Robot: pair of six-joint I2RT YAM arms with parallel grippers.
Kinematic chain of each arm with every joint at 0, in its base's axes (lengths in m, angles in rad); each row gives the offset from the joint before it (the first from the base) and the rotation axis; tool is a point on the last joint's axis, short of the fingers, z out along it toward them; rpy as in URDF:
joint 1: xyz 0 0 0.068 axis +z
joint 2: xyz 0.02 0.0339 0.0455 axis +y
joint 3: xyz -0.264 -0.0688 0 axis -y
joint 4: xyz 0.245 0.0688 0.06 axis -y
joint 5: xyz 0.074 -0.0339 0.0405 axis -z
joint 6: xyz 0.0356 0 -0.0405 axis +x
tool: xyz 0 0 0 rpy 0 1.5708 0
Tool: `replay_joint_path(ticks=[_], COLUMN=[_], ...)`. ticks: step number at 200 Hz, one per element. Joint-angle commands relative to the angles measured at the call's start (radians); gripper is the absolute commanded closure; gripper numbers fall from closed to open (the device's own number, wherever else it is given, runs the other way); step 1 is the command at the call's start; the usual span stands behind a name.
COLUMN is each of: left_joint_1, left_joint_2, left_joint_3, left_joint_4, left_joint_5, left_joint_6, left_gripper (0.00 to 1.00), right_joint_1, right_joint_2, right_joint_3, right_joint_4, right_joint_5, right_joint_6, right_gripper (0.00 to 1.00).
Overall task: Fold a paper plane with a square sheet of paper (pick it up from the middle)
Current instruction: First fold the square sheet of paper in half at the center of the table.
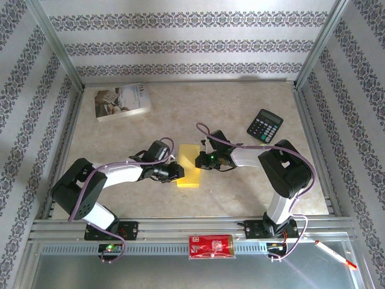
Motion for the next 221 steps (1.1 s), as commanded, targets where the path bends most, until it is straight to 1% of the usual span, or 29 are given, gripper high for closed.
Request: replay_joint_path(ticks=[1,19,39,63,78,98,164,192,221], left_joint_1=[-0.009,-0.006,0.004,0.006,0.011,0.024,0.066,0.082,0.089], left_joint_2=[0.023,0.023,-0.017,-0.095,-0.112,-0.079,0.082,0.097,0.069], left_joint_3=[-0.026,-0.045,-0.052,-0.047,-0.040,-0.026,0.021,0.010,0.012], left_joint_4=[-0.020,-0.028,-0.048,-0.028,0.008,0.075,0.137,0.174,0.184], left_joint_5=[-0.019,-0.026,-0.031,-0.022,-0.008,0.012,0.024,0.044,0.050], left_joint_6=[0.002,0.007,0.017,0.011,-0.012,-0.038,-0.030,-0.044,-0.051], left_gripper=[0.79,0.79,0.79,0.78,0.77,0.77,0.84,0.84,0.84], right_joint_1=[-0.015,-0.015,-0.017,-0.017,-0.017,-0.017,-0.014,-0.014,-0.014], right_joint_2=[0.045,0.045,0.044,0.044,0.043,0.044,0.048,0.048,0.049], right_joint_3=[-0.063,-0.065,-0.066,-0.068,-0.068,-0.071,-0.071,-0.071,-0.067], right_joint_4=[-0.189,-0.190,-0.191,-0.190,-0.190,-0.183,-0.175,-0.175,-0.176], right_joint_5=[0.143,0.143,0.144,0.143,0.143,0.142,0.138,0.138,0.137], right_joint_6=[-0.024,-0.026,-0.027,-0.026,-0.025,-0.023,-0.020,-0.021,-0.020], right_gripper=[1.00,1.00,1.00,1.00,1.00,1.00,1.00,1.00,1.00])
